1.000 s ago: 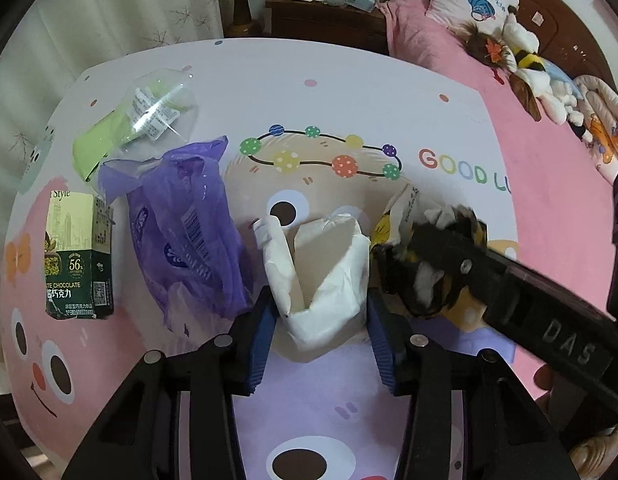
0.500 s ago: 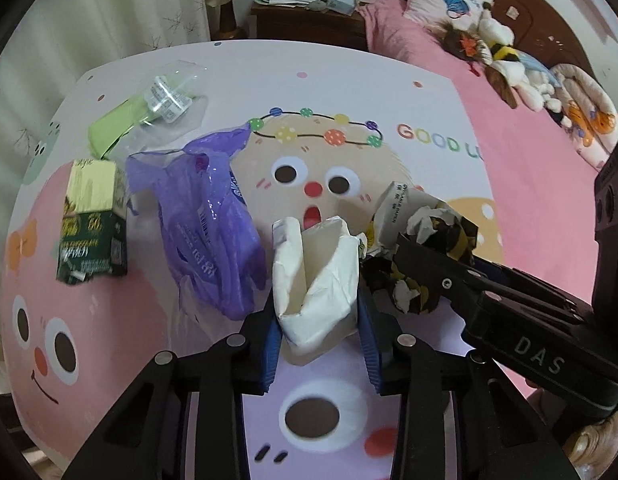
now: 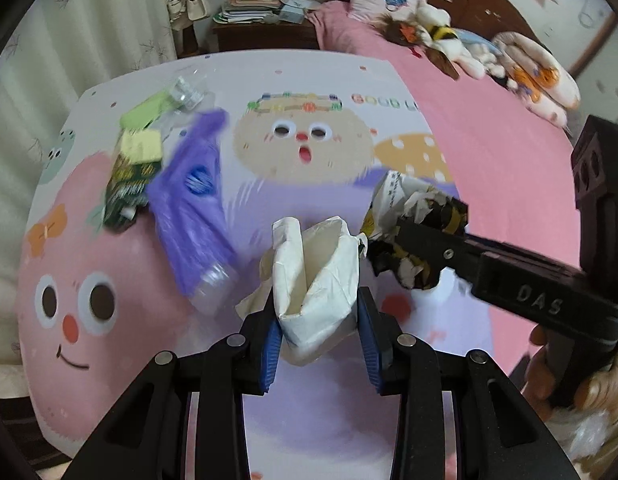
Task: Collect trash
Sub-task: 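Grasp the white tissue with the left tool while the right tool grasps the black-yellow wrapper, then carry both items over the bin and open both tools to drop them, then raise both tools back toward the table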
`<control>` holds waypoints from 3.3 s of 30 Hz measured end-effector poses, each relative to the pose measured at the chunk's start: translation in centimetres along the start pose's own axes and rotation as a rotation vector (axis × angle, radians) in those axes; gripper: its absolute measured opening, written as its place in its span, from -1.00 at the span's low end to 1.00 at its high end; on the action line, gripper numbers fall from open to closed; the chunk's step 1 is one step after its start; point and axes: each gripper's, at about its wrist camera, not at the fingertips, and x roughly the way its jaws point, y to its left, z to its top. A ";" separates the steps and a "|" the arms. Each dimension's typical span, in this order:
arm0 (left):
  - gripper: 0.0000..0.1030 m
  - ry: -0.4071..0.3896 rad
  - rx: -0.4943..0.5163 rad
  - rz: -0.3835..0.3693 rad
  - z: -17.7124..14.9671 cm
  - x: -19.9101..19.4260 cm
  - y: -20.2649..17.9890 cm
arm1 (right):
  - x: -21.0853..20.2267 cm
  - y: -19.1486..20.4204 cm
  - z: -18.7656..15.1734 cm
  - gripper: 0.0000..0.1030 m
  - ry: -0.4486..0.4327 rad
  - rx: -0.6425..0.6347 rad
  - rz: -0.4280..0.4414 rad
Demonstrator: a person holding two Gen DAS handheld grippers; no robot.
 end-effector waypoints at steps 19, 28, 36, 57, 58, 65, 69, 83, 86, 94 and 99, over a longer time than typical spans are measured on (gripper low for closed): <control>-0.32 -0.078 0.191 -0.074 -18.6 -10.9 12.1 | -5.9 13.7 -22.4 -0.23 -0.113 0.101 -0.144; -0.32 0.000 0.237 -0.085 -27.6 -11.8 15.7 | -5.6 19.2 -32.2 -0.23 -0.065 0.115 -0.200; -0.32 0.086 0.242 -0.092 -32.5 -8.4 14.9 | -2.8 19.2 -37.9 -0.23 0.036 0.142 -0.232; -0.25 0.200 0.146 -0.037 -40.2 16.2 13.9 | 17.7 1.8 -48.8 -0.21 0.222 0.331 -0.279; -0.22 0.205 0.142 -0.031 -40.4 17.0 14.0 | 18.6 1.1 -48.6 -0.20 0.222 0.334 -0.279; 0.62 0.182 0.138 0.015 -41.0 20.2 13.6 | 21.9 -1.4 -48.4 -0.06 0.202 0.352 -0.258; 0.66 0.162 0.123 0.058 -40.9 20.1 14.3 | 22.2 -1.6 -48.1 0.04 0.187 0.335 -0.273; 0.67 0.143 0.041 0.089 -39.0 11.9 17.3 | 17.5 1.9 -46.4 0.12 0.166 0.307 -0.263; 0.67 0.141 0.036 0.089 -38.2 9.6 17.4 | 16.0 3.3 -45.6 0.12 0.166 0.300 -0.255; 0.67 0.103 0.032 0.091 -35.4 1.7 17.0 | 10.4 8.2 -42.8 0.13 0.150 0.252 -0.236; 0.66 0.057 0.036 0.101 -33.5 -3.7 16.8 | 6.9 11.4 -41.3 0.13 0.139 0.202 -0.226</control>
